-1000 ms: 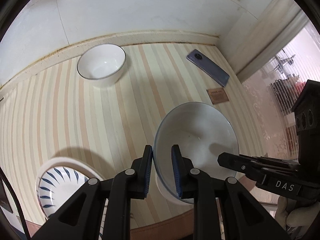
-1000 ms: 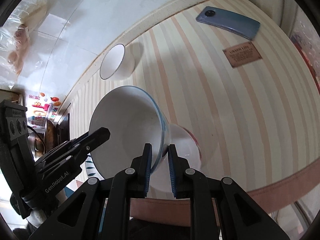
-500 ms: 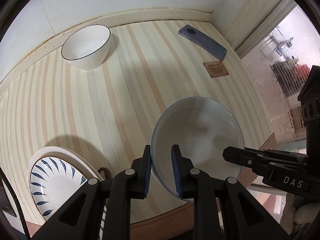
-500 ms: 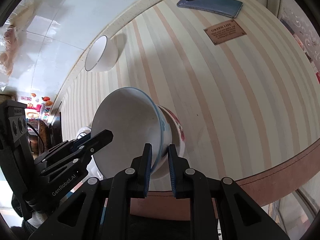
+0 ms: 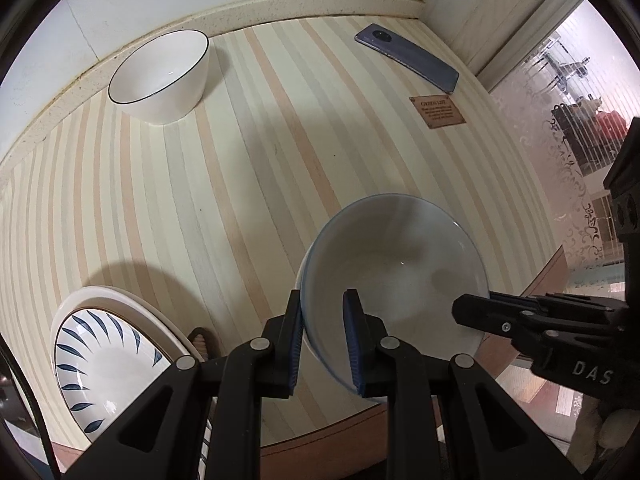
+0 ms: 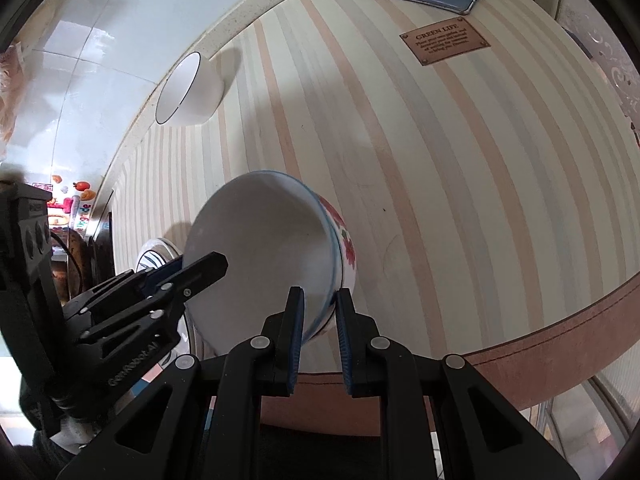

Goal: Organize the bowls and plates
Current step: 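Lower the blue-dot bowl into the rose-pattern bowl and open both grippers, then grasp the rim of the black-rimmed white bowl with both grippers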

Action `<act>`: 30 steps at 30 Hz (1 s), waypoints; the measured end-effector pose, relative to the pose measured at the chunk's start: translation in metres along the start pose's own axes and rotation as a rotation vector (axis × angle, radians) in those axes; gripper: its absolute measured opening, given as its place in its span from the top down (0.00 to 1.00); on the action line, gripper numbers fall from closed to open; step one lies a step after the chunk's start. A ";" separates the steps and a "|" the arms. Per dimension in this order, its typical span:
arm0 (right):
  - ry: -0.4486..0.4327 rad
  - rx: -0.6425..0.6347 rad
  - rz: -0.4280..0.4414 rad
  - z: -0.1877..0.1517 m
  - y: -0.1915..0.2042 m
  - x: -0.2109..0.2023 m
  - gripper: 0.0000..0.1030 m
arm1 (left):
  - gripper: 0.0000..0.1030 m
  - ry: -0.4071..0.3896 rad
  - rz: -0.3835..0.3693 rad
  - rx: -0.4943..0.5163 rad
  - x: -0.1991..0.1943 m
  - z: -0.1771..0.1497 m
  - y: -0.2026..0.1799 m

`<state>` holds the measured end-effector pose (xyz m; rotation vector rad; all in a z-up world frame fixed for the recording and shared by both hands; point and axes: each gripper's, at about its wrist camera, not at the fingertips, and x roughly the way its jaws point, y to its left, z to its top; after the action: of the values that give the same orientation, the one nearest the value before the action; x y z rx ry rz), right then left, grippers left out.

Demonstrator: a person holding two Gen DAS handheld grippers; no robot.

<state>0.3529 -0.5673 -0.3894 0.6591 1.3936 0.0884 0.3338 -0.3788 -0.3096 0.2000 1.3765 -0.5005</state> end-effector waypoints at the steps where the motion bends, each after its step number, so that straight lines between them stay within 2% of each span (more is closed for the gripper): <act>1: 0.004 -0.005 -0.005 0.001 0.001 0.000 0.83 | 0.83 0.003 0.000 -0.001 0.001 -0.001 0.001; 4: 0.023 -0.011 -0.002 0.004 0.002 -0.002 0.82 | 0.83 0.008 -0.013 -0.009 0.000 -0.001 0.004; 10: -0.007 0.009 -0.015 0.024 0.000 -0.033 0.81 | 0.82 -0.062 -0.030 -0.076 -0.034 0.012 0.030; 14: -0.063 -0.014 0.030 0.066 0.023 -0.046 0.54 | 0.81 -0.137 -0.023 -0.196 -0.059 0.045 0.077; 15: -0.067 -0.022 0.046 0.077 0.029 -0.043 0.54 | 0.81 -0.150 -0.019 -0.223 -0.060 0.053 0.089; 20: -0.090 -0.107 0.063 0.141 0.079 -0.006 0.54 | 0.81 -0.191 0.040 -0.356 -0.052 0.101 0.152; 23: -0.091 -0.154 0.047 0.175 0.110 0.025 0.54 | 0.81 -0.192 0.037 -0.417 -0.036 0.126 0.182; 27: -0.061 -0.175 0.026 0.217 0.140 0.071 0.54 | 0.81 -0.166 0.045 -0.444 -0.010 0.150 0.204; 30: -0.044 -0.179 0.008 0.236 0.149 0.097 0.54 | 0.81 -0.121 0.053 -0.440 0.013 0.162 0.211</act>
<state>0.6388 -0.4919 -0.3963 0.5141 1.3232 0.2014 0.5738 -0.2641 -0.3224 -0.1502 1.3252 -0.1539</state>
